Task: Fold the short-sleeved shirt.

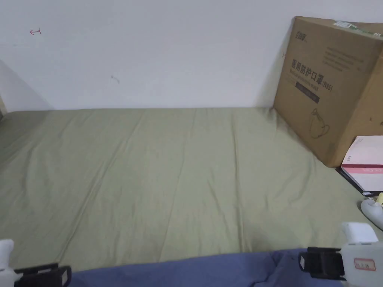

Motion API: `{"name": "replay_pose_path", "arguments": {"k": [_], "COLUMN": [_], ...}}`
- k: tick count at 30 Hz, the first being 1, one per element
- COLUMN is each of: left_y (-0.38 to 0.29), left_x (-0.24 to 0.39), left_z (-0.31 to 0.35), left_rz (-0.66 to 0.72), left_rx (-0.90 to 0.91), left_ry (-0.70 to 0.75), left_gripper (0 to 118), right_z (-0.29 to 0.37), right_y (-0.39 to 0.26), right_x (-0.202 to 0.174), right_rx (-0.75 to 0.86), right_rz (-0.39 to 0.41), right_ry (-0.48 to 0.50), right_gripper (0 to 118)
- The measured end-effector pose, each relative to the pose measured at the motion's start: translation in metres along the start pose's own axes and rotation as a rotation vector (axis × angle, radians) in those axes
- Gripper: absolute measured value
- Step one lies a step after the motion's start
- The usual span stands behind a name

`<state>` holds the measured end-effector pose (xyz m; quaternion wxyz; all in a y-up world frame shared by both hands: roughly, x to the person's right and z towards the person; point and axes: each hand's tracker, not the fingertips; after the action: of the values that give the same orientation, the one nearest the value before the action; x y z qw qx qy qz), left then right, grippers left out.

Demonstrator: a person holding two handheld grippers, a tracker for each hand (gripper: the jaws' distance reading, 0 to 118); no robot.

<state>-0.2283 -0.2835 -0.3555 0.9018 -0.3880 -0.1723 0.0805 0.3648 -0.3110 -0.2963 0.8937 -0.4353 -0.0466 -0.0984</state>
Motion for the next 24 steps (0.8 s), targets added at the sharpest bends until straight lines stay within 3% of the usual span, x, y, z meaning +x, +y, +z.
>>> {"name": "replay_pose_path", "arguments": {"k": [7, 9, 10, 11, 12, 13, 19, 21, 24], "left_y": [0.037, 0.035, 0.034, 0.033, 0.032, 0.030, 0.031, 0.033, 0.023], "left_x": [0.067, 0.079, 0.085, 0.089, 0.091, 0.087, 0.040, 0.000, -0.072], "left_z": [0.025, 0.020, 0.018, 0.017, 0.017, 0.012, 0.007, 0.001, -0.021], "left_rz": [-0.152, -0.204, -0.206, -0.205, -0.209, -0.191, -0.078, 0.026, 0.231], "left_rx": [0.216, 0.240, 0.228, 0.225, 0.224, 0.212, 0.107, 0.012, -0.144], "left_ry": [0.099, 0.128, 0.129, 0.121, 0.104, 0.085, 0.061, 0.020, -0.170], "left_gripper": [97, 92, 81, 57, 12, 0, 0, 0, 0], "right_z": [0.045, 0.045, 0.049, 0.050, 0.049, 0.046, 0.039, 0.039, 0.035], "right_y": [0.031, 0.029, 0.029, 0.028, 0.027, 0.026, 0.028, 0.027, 0.029], "right_x": [-0.071, -0.084, -0.089, -0.091, -0.094, -0.098, -0.098, -0.097, -0.099], "right_rx": [0.219, 0.258, 0.269, 0.278, 0.295, 0.280, 0.219, 0.203, 0.177], "right_rz": [0.031, 0.011, -0.011, -0.036, -0.057, -0.051, -0.058, -0.042, -0.011], "right_ry": [0.146, 0.159, 0.198, 0.243, 0.257, 0.233, 0.275, 0.263, 0.224], "right_gripper": [116, 107, 86, 40, 0, 0, 0, 0, 0]}}
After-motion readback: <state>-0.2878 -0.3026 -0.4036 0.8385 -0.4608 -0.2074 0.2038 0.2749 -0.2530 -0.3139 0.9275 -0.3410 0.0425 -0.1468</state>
